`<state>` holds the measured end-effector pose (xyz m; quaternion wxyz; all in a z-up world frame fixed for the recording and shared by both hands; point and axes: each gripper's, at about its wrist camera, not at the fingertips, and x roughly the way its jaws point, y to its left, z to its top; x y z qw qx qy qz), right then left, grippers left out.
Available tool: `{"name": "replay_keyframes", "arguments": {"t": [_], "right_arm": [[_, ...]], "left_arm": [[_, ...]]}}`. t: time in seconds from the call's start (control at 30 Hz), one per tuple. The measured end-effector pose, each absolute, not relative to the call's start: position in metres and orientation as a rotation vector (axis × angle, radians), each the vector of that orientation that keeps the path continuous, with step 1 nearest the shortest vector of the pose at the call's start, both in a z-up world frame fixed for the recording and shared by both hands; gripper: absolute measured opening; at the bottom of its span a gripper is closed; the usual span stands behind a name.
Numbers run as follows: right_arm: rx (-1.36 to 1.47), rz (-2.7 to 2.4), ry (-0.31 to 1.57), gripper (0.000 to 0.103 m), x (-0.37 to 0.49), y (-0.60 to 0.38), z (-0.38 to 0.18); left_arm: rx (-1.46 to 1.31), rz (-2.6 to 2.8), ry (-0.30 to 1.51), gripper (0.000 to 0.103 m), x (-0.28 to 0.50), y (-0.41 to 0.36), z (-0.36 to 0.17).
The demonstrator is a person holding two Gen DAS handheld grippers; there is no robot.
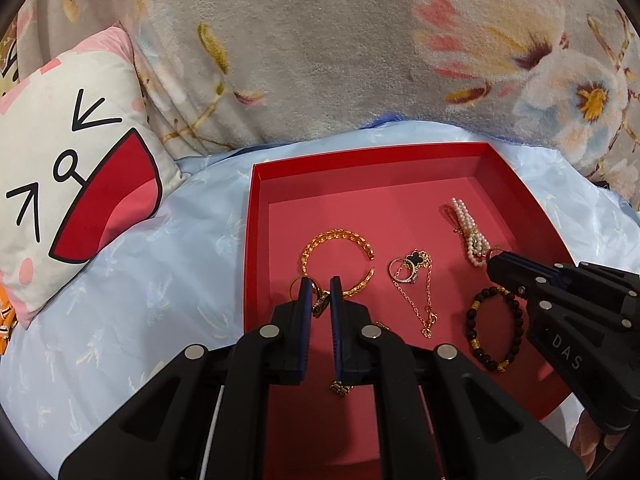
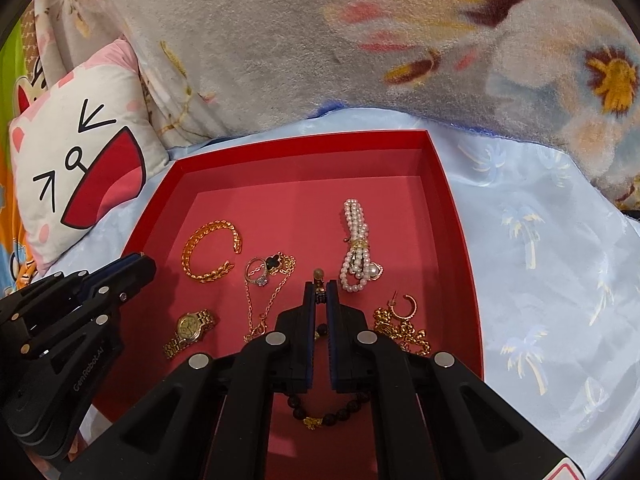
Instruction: Organize jewelry
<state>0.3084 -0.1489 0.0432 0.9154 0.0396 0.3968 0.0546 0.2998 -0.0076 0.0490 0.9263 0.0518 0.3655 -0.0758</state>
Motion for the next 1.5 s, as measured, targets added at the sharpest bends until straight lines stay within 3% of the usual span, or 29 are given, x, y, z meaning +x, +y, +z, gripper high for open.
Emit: {"name": "replay_keyframes", "arguments": {"t": [0.83,0.97,1.0,1.07,1.17,1.5], "right_arm": [[0.055,0.11,0.83,0.005,0.317,-0.14,0.034],[0.064,0.096,0.814,0.011,0.318,-0.142,0.036],[0.07,0.093,0.812,0.011,0.318,-0.144,0.036],[0.077,0.09,0.806,0.016,0.318,-0.146,0.038],[0.087,0.091,0.785,0.023,0.312,-0.152,0.045],[0.136,0.105,0.741,0.032,0.255,-0.175,0.064]], "left_arm": [[0.111,-0.153,0.765,0.008,0.305,-0.01,0.044],[0.11,-0.143,0.749,0.01,0.307,-0.01,0.045],[0.114,-0.136,0.744,0.013,0.307,-0.01,0.046],[0.101,-0.129,0.739,0.027,0.307,-0.008,0.048],[0.087,-0.12,0.732,0.032,0.306,-0.005,0.051],[0.084,-0.127,0.682,0.05,0.276,0.0,0.072]]}}
